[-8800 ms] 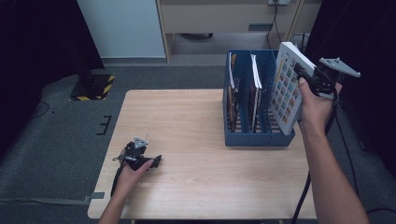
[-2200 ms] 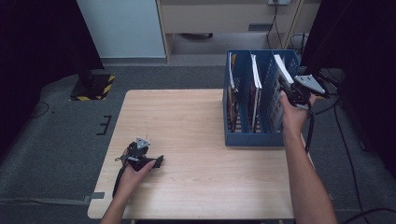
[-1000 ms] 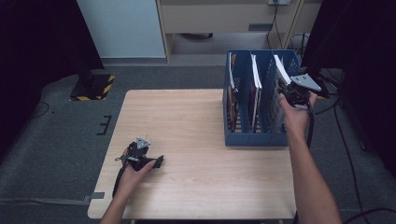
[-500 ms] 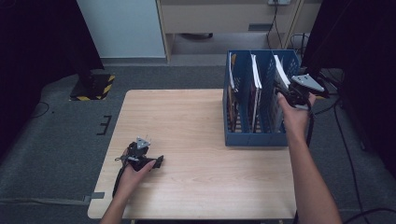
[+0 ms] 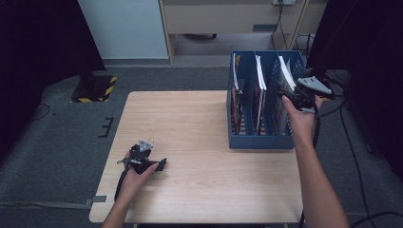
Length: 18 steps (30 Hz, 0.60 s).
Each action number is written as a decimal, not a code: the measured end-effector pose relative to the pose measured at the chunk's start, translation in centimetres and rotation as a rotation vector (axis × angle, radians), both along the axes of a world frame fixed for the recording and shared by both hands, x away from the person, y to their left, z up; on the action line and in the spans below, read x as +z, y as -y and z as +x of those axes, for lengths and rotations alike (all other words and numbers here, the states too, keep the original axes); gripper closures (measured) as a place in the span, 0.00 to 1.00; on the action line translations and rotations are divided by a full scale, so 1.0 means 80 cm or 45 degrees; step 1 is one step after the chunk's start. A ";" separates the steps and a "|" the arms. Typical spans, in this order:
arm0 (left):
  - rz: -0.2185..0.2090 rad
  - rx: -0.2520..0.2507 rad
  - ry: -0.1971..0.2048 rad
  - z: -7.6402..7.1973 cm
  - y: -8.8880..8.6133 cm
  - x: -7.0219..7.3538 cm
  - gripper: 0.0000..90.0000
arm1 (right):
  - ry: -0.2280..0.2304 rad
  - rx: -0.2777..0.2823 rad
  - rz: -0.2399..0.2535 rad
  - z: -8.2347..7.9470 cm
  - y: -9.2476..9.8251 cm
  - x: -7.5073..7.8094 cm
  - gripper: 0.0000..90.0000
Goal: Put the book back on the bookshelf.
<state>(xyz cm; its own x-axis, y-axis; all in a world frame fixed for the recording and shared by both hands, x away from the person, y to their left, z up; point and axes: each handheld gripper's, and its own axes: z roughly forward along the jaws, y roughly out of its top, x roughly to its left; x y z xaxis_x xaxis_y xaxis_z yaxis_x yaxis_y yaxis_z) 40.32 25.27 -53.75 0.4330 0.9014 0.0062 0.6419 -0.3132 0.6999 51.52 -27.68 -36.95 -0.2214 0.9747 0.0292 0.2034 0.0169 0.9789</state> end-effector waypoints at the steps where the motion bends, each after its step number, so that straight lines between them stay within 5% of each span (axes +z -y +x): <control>1: 0.000 0.000 0.000 0.000 0.000 0.000 0.00 | -0.002 -0.001 -0.011 0.000 0.000 -0.001 0.46; 18: 0.002 -0.001 -0.002 0.000 0.000 0.000 0.00 | -0.040 0.021 0.013 -0.009 0.002 -0.001 0.32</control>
